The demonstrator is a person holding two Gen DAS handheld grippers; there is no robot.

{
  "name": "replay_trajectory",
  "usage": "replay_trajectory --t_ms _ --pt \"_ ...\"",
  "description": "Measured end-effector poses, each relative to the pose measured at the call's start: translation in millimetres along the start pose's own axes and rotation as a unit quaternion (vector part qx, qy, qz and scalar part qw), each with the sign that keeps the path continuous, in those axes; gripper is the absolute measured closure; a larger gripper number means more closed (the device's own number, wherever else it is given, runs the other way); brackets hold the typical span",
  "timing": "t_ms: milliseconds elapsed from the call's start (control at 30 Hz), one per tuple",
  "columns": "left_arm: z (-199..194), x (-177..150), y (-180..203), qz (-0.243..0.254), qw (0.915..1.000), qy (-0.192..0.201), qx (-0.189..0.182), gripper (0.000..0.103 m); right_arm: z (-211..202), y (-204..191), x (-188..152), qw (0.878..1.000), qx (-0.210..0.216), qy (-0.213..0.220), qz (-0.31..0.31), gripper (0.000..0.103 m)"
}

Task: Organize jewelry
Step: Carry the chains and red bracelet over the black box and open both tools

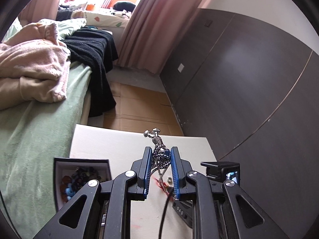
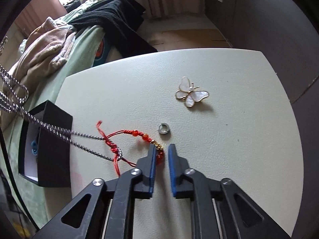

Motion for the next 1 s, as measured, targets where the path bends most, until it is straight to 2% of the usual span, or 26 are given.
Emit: replay_trajectory --t_ms 133,200,333,433,667,800,933,1000 --pt "-15 6 -3 0.000 0.9998 0.016 0.006 0.084 -3 11 -1 1.000 0.006 -0.004 0.020 0.095" --pt "-23 9 -4 -0.001 0.9996 0.026 0.009 0.084 -10 17 0 0.999 0.032 0.001 0.043 0.096" --pt "-38 15 -6 -0.003 0.9990 0.044 0.012 0.084 -29 31 5 0.996 0.048 0.025 0.068 0.096" --pt "-50 19 -6 -0.003 0.9984 0.056 0.013 0.084 -46 37 5 0.992 0.079 0.038 0.086 0.096" --pt "-76 27 -8 -0.004 0.9966 0.081 0.013 0.084 -83 27 13 0.984 0.133 0.073 0.091 0.096" --pt "-79 25 -12 -0.001 0.9967 0.079 0.020 0.084 -102 13 17 0.979 0.160 0.092 0.086 0.095" --pt "-73 21 -27 -0.018 0.9974 0.060 0.037 0.084 -115 -3 22 0.973 0.186 0.108 0.085 0.096" --pt "-72 21 -40 -0.031 0.9967 0.049 0.058 0.078 -121 -10 22 0.970 0.199 0.114 0.083 0.096"
Point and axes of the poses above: each gripper's, at about its wrist camera, not at the fingertips, and z roughly the way its jaws point, y to its right, x to its top, the point moved 9 cm from there along z, roughly the way its jaws point, and after that the axes turned 10 degrees about -x, right-handed, at the moved point
